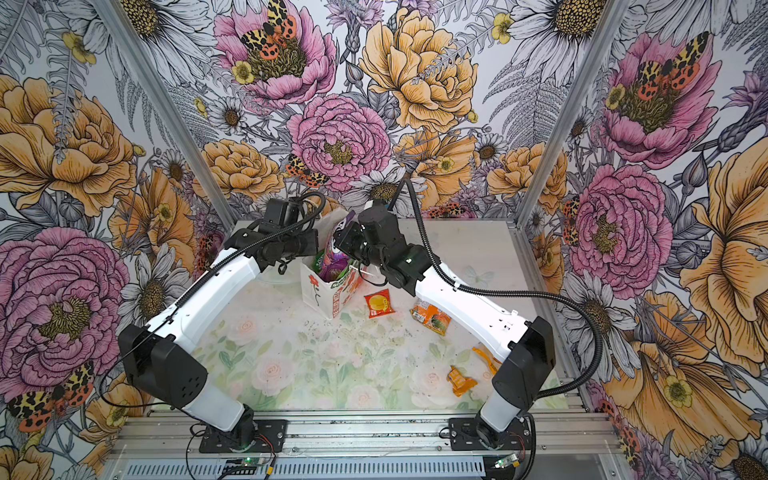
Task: Place the snacks into the paper bag
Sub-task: 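Lower the purple Berries bag into the paper bag held by the left gripper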
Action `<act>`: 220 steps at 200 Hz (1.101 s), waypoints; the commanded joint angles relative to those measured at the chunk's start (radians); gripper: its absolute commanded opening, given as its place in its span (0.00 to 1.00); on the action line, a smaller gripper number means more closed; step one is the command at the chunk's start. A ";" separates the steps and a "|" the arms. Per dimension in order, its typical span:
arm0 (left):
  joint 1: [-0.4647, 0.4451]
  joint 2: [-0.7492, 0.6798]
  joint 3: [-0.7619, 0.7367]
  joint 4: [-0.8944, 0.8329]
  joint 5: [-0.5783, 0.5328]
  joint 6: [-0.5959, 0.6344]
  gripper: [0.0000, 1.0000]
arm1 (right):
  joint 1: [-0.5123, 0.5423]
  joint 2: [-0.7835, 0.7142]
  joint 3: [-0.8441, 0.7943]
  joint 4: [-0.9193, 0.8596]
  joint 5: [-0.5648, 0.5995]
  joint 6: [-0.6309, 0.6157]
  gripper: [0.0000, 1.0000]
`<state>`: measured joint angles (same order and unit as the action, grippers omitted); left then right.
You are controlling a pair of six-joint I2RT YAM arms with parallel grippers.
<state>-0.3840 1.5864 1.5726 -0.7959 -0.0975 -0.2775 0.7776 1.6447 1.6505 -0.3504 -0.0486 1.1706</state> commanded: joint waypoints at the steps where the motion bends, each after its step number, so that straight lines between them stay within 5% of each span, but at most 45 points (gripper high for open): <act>1: -0.005 -0.046 0.033 0.039 0.008 0.016 0.00 | 0.010 0.024 0.058 0.047 0.004 0.005 0.00; 220: 0.023 -0.074 0.003 0.075 -0.004 -0.007 0.00 | 0.037 0.335 0.218 -0.014 -0.015 0.021 0.00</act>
<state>-0.3687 1.5742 1.5711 -0.7979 -0.0978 -0.2813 0.8116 1.9526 1.8290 -0.3557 -0.0673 1.1965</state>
